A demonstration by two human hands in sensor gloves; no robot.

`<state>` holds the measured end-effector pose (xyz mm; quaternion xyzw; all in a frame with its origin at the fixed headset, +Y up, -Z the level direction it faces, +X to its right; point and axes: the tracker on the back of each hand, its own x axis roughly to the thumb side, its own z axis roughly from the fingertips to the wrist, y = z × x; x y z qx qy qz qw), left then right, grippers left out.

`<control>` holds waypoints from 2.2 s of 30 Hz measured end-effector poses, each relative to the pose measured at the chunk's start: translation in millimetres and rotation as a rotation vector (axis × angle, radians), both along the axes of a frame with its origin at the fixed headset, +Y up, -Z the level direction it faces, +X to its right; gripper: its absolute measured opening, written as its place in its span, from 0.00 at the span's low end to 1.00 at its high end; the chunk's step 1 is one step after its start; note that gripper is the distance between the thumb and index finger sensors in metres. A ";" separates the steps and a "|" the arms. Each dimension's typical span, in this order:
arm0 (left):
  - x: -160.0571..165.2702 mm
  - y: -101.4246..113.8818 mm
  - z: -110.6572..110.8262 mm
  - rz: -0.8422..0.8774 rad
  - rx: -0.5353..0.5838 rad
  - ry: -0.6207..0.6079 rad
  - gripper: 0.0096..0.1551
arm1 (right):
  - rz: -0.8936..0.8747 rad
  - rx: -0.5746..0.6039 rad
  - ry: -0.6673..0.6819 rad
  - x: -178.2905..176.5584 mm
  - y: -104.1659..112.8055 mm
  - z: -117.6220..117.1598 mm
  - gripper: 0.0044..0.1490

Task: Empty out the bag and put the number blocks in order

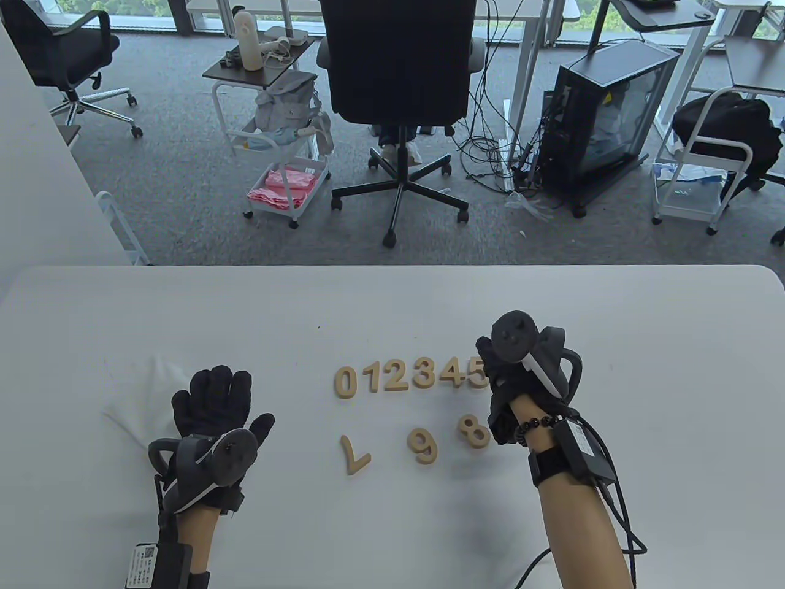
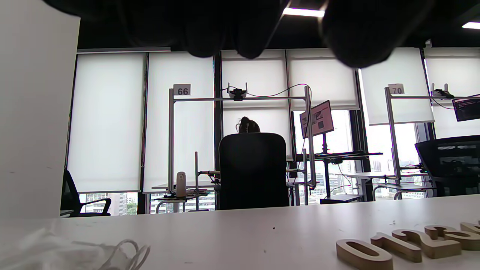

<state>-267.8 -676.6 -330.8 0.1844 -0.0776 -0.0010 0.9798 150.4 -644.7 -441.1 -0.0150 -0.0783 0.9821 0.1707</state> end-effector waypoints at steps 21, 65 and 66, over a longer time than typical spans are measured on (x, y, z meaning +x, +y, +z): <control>0.9 -1.7 -0.3 0.003 0.004 -0.003 0.46 | 0.437 0.047 0.725 -176.7 -31.3 47.4 0.35; -5.0 1.7 0.4 -0.002 0.004 0.028 0.46 | 0.504 -0.105 0.798 -190.7 -101.8 53.0 0.28; -4.4 1.5 0.3 -0.003 0.003 0.026 0.46 | 0.477 -0.103 0.787 -182.2 -97.2 54.2 0.28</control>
